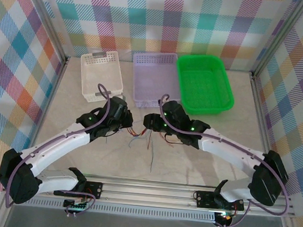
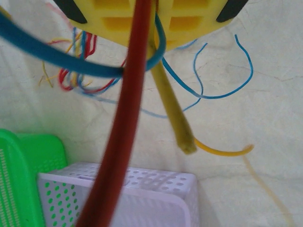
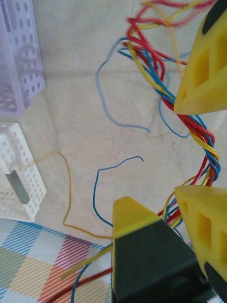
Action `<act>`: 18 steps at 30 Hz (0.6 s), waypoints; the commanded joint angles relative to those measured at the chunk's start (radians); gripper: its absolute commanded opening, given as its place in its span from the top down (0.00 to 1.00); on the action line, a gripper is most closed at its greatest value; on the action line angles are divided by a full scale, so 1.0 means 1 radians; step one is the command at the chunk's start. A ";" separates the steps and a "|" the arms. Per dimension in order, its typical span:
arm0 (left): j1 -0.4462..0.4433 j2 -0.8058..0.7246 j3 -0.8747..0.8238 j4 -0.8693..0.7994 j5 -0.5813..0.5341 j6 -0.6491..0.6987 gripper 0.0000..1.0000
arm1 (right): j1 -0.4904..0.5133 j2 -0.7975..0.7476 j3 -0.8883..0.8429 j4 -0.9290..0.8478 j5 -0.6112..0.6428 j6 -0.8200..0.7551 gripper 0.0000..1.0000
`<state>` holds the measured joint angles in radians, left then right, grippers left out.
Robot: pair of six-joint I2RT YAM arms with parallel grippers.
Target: Untangle the cables
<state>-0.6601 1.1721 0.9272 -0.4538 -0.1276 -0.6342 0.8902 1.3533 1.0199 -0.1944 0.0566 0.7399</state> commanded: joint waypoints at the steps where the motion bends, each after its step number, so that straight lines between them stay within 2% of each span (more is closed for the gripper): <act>1: -0.011 0.016 0.056 -0.057 0.033 0.068 1.00 | -0.024 -0.069 -0.051 -0.037 0.015 -0.008 0.55; 9: -0.022 0.023 0.152 -0.138 0.025 0.110 1.00 | -0.065 -0.172 -0.161 -0.030 -0.032 0.060 0.59; 16: -0.025 -0.001 0.189 -0.138 0.141 0.039 1.00 | -0.065 -0.174 -0.306 0.208 -0.130 0.054 0.61; 18: -0.036 -0.013 0.190 -0.146 0.134 0.035 1.00 | -0.065 -0.180 -0.344 0.301 -0.174 0.069 0.62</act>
<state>-0.6716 1.1995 1.0786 -0.5777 -0.0322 -0.5766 0.8246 1.1893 0.7113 -0.0620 -0.0425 0.7860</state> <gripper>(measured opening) 0.087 0.384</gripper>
